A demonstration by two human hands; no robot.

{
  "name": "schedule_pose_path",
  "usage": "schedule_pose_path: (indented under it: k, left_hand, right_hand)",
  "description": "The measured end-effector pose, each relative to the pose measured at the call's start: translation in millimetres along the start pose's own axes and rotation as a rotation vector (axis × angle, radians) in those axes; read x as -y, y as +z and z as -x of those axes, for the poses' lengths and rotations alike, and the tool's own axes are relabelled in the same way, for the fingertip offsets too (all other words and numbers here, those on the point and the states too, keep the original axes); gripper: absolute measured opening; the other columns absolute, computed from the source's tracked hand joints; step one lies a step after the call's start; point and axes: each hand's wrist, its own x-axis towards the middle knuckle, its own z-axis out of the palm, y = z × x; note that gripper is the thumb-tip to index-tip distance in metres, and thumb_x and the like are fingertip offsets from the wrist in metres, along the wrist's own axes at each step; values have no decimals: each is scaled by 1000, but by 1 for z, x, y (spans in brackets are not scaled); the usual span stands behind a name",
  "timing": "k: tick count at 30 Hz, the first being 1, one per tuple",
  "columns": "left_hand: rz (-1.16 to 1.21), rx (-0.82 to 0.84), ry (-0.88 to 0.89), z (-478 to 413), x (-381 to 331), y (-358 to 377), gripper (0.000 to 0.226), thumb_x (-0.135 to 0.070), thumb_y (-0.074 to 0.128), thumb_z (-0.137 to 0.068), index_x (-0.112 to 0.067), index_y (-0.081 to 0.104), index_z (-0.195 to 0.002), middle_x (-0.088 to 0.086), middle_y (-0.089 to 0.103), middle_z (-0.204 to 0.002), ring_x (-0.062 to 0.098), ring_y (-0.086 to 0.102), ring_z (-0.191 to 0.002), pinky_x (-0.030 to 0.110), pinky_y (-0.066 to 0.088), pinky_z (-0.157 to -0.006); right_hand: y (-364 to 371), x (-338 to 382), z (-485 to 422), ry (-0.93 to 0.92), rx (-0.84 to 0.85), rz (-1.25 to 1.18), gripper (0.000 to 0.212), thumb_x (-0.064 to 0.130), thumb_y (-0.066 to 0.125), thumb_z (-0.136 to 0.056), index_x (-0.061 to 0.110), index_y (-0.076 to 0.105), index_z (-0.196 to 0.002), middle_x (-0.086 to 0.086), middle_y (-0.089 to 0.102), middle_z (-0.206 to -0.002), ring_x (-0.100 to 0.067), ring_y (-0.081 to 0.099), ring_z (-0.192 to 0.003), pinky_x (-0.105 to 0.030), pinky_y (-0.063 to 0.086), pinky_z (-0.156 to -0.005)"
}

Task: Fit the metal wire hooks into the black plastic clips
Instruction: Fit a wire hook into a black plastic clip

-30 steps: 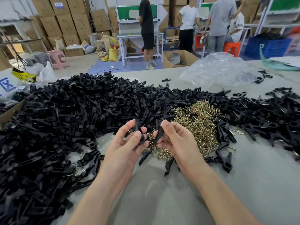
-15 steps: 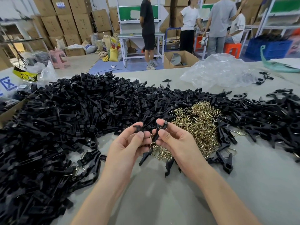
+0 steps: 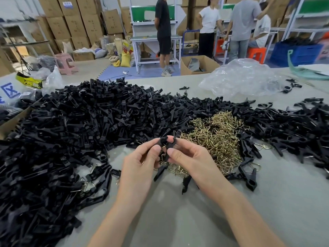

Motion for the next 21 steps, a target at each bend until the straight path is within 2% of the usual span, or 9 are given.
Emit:
schedule_pose_path:
  k: [3,5,8,10,15,19,21]
  left_hand:
    - [8,20,-1,1,-2,0,28,-15,57,-100,-39,70,-107,-15,75,-85,-3,66,-72,9,48,-64]
    - [-7,31,7,1,-2,1,26,-16,59,-100,-39,71,-107,-11,76,-93,2,68,-78,11,50,-70]
    - [-3,45,11,3,-1,2,21,-18,60,-99,-34,72,-107,0,75,-93,19,69,-88,23,56,-76]
    - [-3,51,18,3,-1,3,19,-18,61,-98,-32,72,-105,-4,76,-94,17,70,-89,22,56,-80]
    - [9,68,23,3,-2,2,18,-16,62,-97,-29,73,-102,-10,77,-92,8,71,-88,13,52,-76]
    - [-38,86,38,3,-2,2,21,-15,62,-98,-31,74,-104,-8,77,-94,15,71,-91,25,56,-84]
    - [-42,91,42,4,-2,2,21,-15,61,-99,-31,74,-105,-7,77,-94,17,72,-91,27,57,-84]
  right_hand:
    - [0,0,0,-10,-7,24,31,12,70,-94,25,71,-122,7,76,-100,-8,71,-97,-26,57,-90]
    - [1,1,1,-39,8,34,28,10,69,-95,27,74,-116,5,76,-103,-8,71,-98,-22,56,-85]
    - [1,3,2,-60,28,47,27,8,67,-96,28,75,-113,6,77,-106,-7,71,-99,-19,55,-83]
    - [1,3,2,-56,24,44,27,7,67,-96,28,74,-112,8,77,-105,-6,71,-97,-19,55,-82]
    - [0,6,3,-44,34,70,28,7,67,-96,27,74,-113,6,77,-107,-6,70,-95,-22,56,-83]
    - [-2,5,5,-22,53,93,27,10,67,-96,22,73,-120,3,76,-113,-10,70,-94,-25,57,-85]
    - [-2,5,5,-20,46,87,27,10,67,-96,23,73,-119,4,75,-114,-10,70,-96,-26,57,-86]
